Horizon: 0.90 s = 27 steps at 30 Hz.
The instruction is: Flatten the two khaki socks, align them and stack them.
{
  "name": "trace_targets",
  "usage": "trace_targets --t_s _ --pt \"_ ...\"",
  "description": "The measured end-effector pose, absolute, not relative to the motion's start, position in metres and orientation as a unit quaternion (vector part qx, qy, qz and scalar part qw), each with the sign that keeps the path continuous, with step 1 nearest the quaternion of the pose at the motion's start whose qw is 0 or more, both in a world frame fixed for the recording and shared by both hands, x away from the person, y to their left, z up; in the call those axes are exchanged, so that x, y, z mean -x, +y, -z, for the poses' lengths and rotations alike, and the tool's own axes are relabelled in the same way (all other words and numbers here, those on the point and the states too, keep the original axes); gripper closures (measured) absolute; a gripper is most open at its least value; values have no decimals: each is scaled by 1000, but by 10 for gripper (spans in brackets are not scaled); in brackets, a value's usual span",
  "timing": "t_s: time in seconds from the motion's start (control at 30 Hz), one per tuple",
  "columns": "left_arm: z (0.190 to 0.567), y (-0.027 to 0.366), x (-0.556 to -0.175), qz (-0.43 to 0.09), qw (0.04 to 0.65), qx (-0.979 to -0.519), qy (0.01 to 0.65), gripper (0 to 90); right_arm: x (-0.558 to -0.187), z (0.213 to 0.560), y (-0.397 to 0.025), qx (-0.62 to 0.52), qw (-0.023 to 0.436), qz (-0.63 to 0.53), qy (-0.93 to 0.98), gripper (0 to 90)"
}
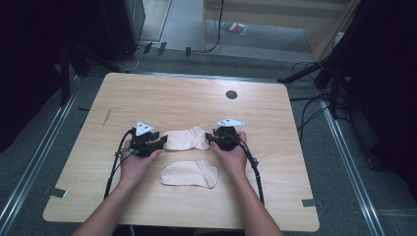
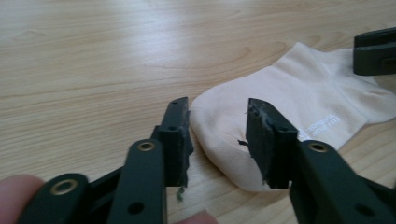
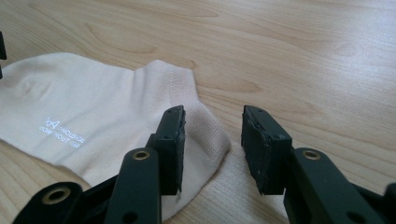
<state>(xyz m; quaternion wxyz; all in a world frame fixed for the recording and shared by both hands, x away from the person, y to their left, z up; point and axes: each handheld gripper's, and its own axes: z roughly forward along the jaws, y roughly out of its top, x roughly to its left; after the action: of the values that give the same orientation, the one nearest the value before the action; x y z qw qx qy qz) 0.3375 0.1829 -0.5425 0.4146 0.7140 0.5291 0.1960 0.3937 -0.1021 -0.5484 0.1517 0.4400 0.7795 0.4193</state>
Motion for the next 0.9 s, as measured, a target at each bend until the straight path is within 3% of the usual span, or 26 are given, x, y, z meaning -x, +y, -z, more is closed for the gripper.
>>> trace_targets --t_s 0.13,0.33,0.63,0.9 --pt "546 182 -339 -191 402 -728 521 712 -391 549 -98 -420 160 -401 798 637" --pt "551 179 -339 -186 393 -731 525 871 -388 549 -99 -419 157 -400 800 814" --pt "547 181 -337 -176 404 -734 517 900 -384 549 -103 -443 150 -411 783 855" --pt "529 183 -325 -182 434 -727 499 900 -369 526 -111 -439 152 -442 767 857"
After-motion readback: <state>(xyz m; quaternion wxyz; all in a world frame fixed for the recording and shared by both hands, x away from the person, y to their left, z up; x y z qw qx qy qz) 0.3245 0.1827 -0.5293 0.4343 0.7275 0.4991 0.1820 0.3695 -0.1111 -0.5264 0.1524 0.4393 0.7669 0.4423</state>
